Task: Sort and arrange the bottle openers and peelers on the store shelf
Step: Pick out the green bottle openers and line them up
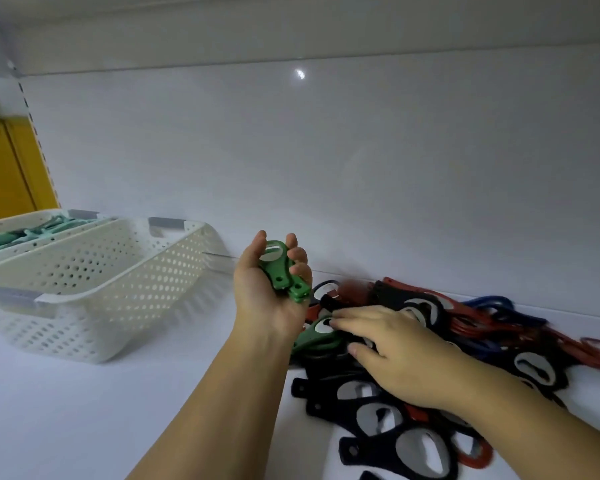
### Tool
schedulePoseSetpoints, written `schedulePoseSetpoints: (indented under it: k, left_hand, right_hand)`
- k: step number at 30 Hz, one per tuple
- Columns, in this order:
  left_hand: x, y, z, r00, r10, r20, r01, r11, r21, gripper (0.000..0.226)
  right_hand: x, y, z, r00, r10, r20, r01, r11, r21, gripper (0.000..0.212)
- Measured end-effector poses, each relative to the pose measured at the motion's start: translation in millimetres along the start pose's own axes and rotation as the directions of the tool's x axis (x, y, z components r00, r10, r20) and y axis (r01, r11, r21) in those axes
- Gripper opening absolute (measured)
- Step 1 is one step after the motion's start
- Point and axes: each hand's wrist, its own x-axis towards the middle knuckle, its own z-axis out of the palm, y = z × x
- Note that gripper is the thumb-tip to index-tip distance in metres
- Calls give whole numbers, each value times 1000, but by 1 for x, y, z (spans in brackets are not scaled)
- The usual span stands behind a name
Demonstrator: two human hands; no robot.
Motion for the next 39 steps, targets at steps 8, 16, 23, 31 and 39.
schedulePoseSetpoints:
  k: [8, 16, 23, 31, 39]
  left_hand:
    - [4, -5, 2, 989, 131, -62, -121, 982, 142, 23]
    - [-13, -22, 13, 990, -137, 31, 45, 520, 853, 13]
    - [-10, -22, 11, 972, -194, 133, 53, 731, 681, 36]
    - [1, -3, -3, 995, 96, -31, -94, 993, 69, 30]
    - [6, -14, -3, 979, 160, -130, -80, 877, 474, 7]
  right_hand:
    - [2, 8, 5, 982, 30, -189, -36, 999, -26, 19]
    - [-1, 19, -32, 850, 83, -520, 29, 978, 204, 16]
    - [1, 12, -24, 726, 329, -604, 31, 862, 506, 10]
    - [-5, -7, 13, 993, -93, -78, 86, 992, -88, 39]
    - [-4, -6, -7, 971, -68, -228, 74, 997, 19, 16]
